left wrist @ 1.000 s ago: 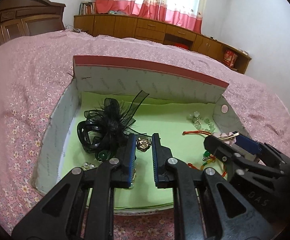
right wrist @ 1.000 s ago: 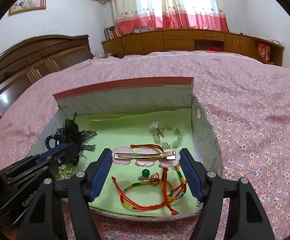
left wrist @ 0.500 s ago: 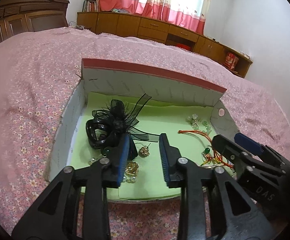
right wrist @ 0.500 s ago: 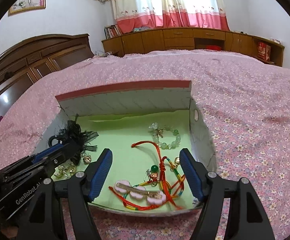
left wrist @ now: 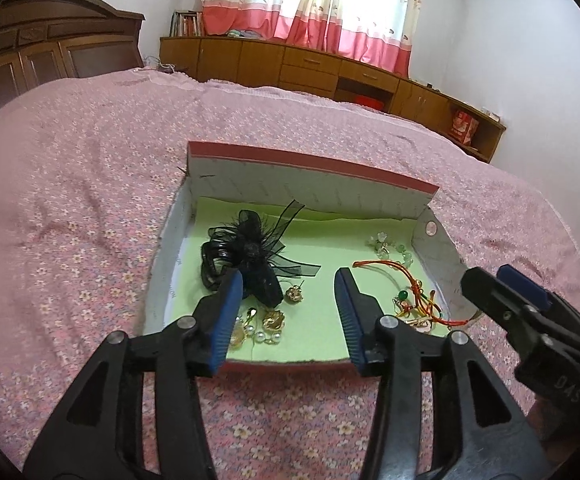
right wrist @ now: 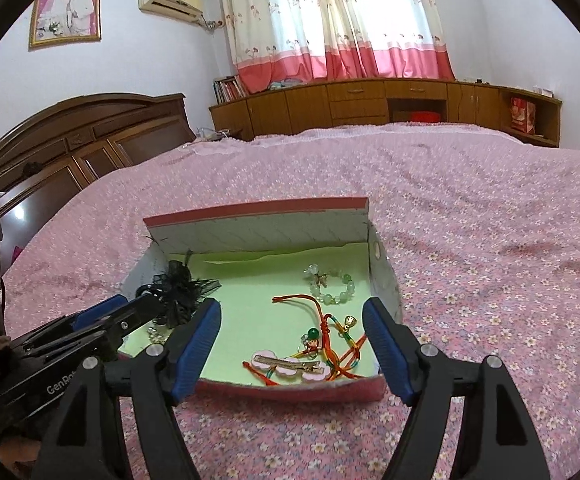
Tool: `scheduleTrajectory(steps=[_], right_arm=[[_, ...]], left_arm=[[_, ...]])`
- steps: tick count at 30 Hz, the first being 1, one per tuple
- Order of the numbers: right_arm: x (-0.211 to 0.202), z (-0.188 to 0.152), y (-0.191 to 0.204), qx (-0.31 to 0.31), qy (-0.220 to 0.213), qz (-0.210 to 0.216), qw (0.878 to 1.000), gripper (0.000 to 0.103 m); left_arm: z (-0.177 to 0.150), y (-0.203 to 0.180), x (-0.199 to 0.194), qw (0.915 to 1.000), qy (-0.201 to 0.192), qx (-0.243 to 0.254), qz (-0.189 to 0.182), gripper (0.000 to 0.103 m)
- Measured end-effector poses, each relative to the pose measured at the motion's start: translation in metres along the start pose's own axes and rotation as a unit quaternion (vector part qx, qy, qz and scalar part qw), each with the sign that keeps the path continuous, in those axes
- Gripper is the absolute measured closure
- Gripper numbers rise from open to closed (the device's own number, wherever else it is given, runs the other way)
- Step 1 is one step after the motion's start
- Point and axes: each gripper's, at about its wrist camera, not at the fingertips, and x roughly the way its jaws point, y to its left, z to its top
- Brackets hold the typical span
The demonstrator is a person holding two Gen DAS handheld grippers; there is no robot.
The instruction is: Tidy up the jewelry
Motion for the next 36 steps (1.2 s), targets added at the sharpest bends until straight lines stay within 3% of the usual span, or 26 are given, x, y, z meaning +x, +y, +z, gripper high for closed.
scheduleTrajectory(steps=[14, 36], right_arm=[[-0.040, -0.025, 0.005, 0.001, -0.028, -0.012, 1.000, 0.024], [-0.051, -0.046, 0.007, -0.004, -0.035, -0.027, 0.999, 0.022]], left_arm=[[-0.020, -0.009, -0.026, 0.9995, -0.013, 0.026, 0.009, 0.055], [-0.032, -0.008, -0.038, 0.9995, -0.021, 0.021, 0.014, 0.055]])
